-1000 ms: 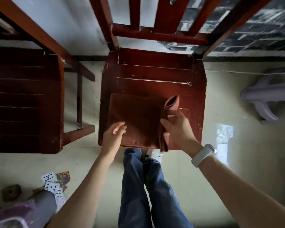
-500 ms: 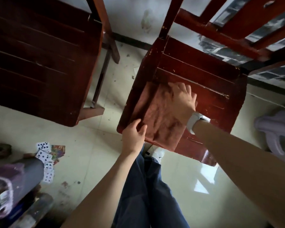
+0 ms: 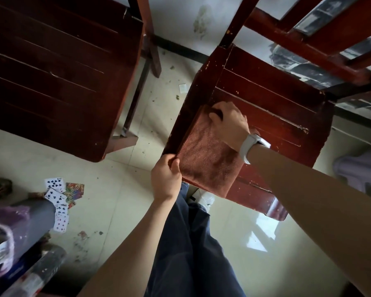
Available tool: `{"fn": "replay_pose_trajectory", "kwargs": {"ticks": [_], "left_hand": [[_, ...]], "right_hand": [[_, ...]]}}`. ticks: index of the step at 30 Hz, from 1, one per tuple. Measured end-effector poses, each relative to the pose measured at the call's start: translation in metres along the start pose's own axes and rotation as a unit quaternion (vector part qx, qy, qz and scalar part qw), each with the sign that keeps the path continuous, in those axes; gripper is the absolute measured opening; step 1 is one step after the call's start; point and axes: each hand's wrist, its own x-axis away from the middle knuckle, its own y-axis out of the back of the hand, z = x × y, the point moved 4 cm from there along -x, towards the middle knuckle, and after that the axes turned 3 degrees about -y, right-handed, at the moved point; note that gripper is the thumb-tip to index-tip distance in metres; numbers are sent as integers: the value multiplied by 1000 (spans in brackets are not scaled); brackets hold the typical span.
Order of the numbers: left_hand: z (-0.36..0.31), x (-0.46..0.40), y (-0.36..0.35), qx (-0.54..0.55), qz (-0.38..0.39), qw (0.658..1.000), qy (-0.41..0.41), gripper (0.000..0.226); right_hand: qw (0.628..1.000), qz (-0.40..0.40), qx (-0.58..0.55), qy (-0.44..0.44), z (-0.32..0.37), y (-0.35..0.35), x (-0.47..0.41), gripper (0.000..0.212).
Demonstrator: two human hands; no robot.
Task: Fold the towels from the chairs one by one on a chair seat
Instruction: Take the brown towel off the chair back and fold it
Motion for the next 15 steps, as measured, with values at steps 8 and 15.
{"fn": "replay_pose_trajectory", "kwargs": {"ticks": [8, 15], "left_hand": [[1, 3, -5, -39, -12, 999, 9, 17], [-8, 1, 1, -124, -11, 990, -63, 20]], "right_hand": [[996, -43, -25, 78, -4, 3, 2, 25], [996, -60, 43, 59, -2, 3, -5, 36]]}}
